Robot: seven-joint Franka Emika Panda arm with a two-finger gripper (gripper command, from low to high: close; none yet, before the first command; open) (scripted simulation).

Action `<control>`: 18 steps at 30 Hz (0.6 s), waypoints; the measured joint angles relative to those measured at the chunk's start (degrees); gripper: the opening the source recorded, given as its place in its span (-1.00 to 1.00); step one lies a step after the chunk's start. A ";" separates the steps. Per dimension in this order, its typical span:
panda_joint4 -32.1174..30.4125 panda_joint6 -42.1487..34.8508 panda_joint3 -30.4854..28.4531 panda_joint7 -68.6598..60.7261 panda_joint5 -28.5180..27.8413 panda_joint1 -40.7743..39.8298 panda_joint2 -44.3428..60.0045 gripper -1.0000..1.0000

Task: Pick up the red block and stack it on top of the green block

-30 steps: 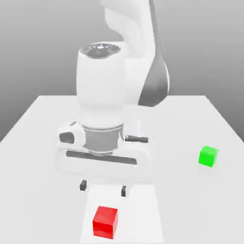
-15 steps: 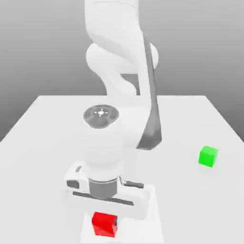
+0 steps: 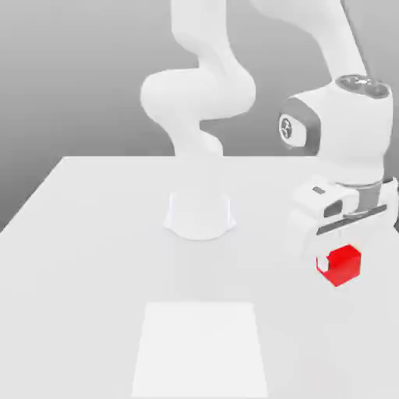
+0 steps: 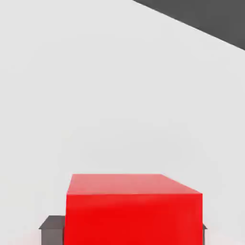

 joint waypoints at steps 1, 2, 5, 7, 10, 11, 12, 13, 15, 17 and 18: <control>-1.10 -0.07 1.47 -0.51 0.51 1.83 -1.22 -1.00; -2.20 -0.18 2.99 -1.07 1.03 3.83 -2.41 -1.00; -5.52 -0.36 7.53 -2.45 2.19 10.13 -5.81 -1.00; -6.54 0.75 9.57 -2.20 1.54 11.47 -5.68 -1.00; -6.68 4.24 10.85 0.18 -1.94 10.35 -2.25 -1.00; -6.66 5.59 11.02 1.27 -3.51 9.86 -0.81 -1.00; -6.64 6.99 11.13 2.53 -5.31 9.36 0.71 -1.00; -6.63 8.42 11.12 3.96 -7.35 8.85 2.29 -1.00; -6.61 11.34 10.27 7.44 -12.33 8.26 5.63 -1.00; -6.57 14.02 8.39 11.20 -17.72 8.75 8.81 1.00; -6.57 14.02 8.39 11.20 -17.72 8.75 8.81 1.00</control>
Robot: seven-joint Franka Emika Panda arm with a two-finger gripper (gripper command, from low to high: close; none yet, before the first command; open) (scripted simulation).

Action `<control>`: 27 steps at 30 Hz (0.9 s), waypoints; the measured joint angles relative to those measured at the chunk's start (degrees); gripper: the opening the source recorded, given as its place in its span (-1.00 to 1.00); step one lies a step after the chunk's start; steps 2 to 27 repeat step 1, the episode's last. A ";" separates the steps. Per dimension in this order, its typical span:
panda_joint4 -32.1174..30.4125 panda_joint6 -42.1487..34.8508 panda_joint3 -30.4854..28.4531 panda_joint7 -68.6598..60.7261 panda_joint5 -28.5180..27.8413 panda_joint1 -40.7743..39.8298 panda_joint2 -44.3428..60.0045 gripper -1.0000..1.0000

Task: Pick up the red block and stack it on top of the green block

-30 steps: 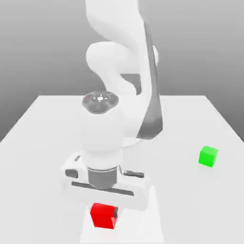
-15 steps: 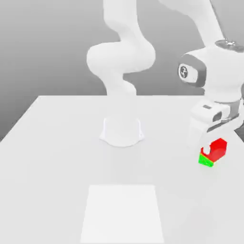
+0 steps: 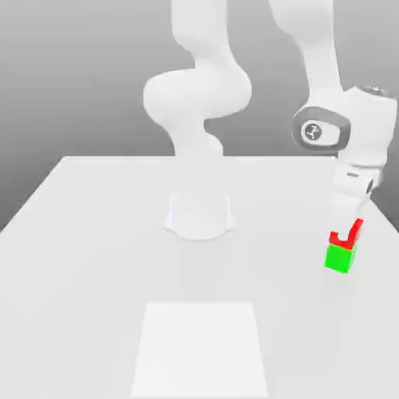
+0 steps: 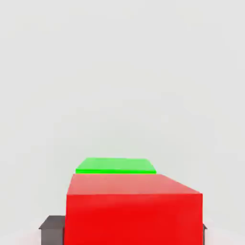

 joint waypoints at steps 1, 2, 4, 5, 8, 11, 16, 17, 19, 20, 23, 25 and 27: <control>0.00 0.00 0.00 0.00 0.00 0.00 0.00 1.00; 0.00 0.00 0.00 0.00 0.00 0.00 0.00 1.00; 0.00 0.00 0.00 0.00 0.00 0.00 0.00 1.00; 0.00 0.00 0.00 0.00 0.00 0.00 0.00 1.00; 0.00 0.00 0.00 0.00 0.00 0.00 0.00 1.00; 0.00 0.00 0.00 0.00 0.00 0.00 0.00 1.00; 0.00 0.00 0.00 0.00 0.00 0.00 0.00 1.00; 0.00 0.00 0.00 0.00 0.00 0.00 0.00 1.00; 0.00 0.00 0.00 0.00 0.00 0.00 0.00 1.00; 0.00 0.00 0.00 0.00 0.00 0.00 0.00 1.00; 0.00 0.00 0.00 0.00 0.00 0.00 0.00 1.00; 0.00 0.00 0.00 0.00 0.00 0.00 0.00 1.00; 0.00 0.00 0.00 0.00 0.00 0.00 0.00 1.00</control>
